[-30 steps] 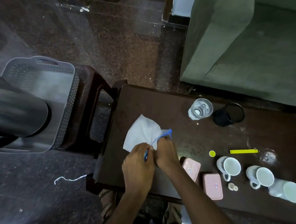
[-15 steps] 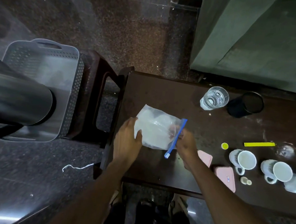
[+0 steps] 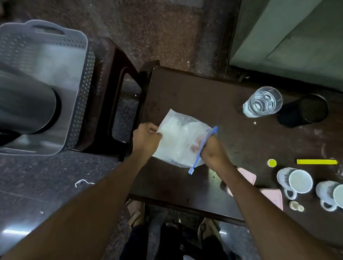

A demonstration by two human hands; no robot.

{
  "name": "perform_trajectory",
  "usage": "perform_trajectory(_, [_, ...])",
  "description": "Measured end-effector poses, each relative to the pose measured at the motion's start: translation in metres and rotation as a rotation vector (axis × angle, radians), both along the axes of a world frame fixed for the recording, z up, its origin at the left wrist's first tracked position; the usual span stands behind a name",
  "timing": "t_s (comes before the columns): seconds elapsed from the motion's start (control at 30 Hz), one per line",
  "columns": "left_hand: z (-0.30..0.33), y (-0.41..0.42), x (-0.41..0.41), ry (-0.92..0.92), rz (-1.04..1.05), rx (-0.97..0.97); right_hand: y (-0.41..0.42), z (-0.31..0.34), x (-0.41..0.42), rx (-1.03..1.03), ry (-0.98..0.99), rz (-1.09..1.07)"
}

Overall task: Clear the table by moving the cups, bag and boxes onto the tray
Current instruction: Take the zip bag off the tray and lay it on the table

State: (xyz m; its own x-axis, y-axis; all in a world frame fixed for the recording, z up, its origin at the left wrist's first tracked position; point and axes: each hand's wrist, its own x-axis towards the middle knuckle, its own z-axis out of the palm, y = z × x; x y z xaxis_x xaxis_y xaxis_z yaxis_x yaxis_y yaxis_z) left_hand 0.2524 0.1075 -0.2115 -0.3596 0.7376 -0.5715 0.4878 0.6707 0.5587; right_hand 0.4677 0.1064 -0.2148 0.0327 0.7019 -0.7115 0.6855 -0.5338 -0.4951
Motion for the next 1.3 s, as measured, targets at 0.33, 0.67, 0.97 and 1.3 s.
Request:
perform_trajectory(0.33, [0.0, 0.007, 0.0, -0.099, 0.124, 0.012, 0.0, -0.005, 0.004, 0.12, 0.055, 0.063])
perform_trajectory(0.67, [-0.007, 0.016, 0.002, -0.096, 0.141, 0.048, 0.015, -0.012, 0.006, 0.159, 0.087, 0.024])
perform_trajectory(0.97, [-0.002, 0.025, -0.012, 0.015, 0.154, 0.055, 0.015, 0.003, 0.048, 0.311, 0.099, -0.25])
perform_trajectory(1.3, [-0.007, 0.023, -0.006, 0.097, 0.18, 0.058, 0.01, 0.014, 0.056, 0.384, 0.046, -0.225])
